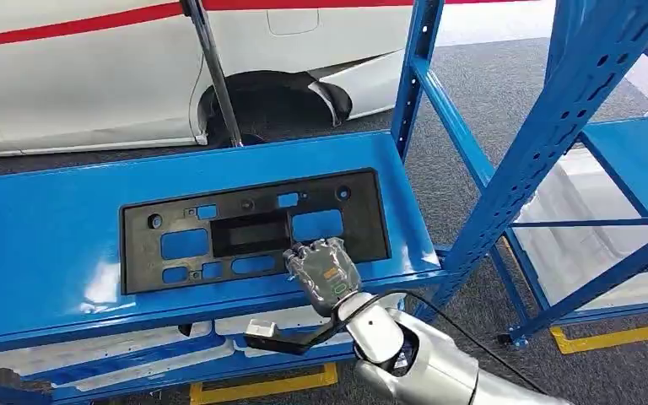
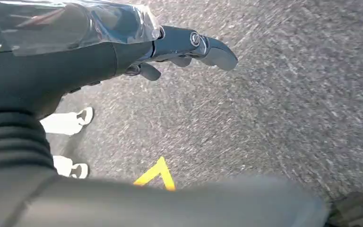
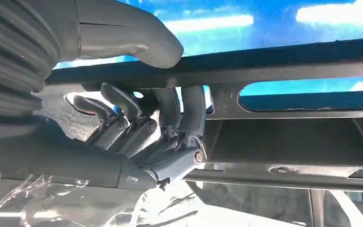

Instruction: Take the parts from the cabinet and place them on the table.

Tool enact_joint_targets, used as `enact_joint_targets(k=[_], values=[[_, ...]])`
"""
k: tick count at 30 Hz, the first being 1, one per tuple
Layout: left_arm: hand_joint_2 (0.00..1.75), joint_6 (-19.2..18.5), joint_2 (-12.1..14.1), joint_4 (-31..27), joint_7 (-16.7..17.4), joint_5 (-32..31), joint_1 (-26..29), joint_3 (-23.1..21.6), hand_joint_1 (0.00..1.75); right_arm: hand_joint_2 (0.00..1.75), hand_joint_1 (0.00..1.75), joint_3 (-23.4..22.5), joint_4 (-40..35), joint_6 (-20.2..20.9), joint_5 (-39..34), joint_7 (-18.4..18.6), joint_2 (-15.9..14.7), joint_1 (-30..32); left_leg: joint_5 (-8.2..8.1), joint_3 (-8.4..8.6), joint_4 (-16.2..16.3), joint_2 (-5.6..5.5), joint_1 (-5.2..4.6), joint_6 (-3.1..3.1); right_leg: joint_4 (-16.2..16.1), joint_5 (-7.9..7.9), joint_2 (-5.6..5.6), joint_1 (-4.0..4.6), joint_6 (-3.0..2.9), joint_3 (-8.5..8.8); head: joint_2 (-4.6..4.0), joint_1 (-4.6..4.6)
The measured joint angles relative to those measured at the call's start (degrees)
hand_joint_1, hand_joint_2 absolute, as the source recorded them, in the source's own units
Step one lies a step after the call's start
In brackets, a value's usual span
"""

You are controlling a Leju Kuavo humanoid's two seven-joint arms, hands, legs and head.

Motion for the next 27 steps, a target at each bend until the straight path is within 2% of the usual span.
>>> enact_joint_targets(k=[12,17,27], values=[[1.75,1.2,0.0,0.0,-3.1,-0.2,0.0,-0.1,0.0,1.75,1.75,-1.0,-0.3,0.2,0.7,0.1,0.0,-2.0,0.0,0.01,0.0,0.0,0.0,0.0,0.0,0.0,0.0,0.0,0.0,0.0,0.0,0.0],[1.75,2.4,0.0,0.0,-2.9,-0.8,0.0,-0.2,0.0,1.75,1.75,-1.0,-0.3,0.2,0.7,0.1,0.0,-2.4,0.0,0.01,0.0,0.0,0.0,0.0,0.0,0.0,0.0,0.0,0.0,0.0,0.0,0.0],[1.75,1.9,0.0,0.0,-2.6,-0.4,0.0,-0.2,0.0,1.75,1.75,-1.0,-0.3,0.2,0.6,-0.1,0.0,-2.7,0.0,0.0,0.0,0.0,0.0,0.0,0.0,0.0,0.0,0.0,0.0,0.0,0.0,0.0]])
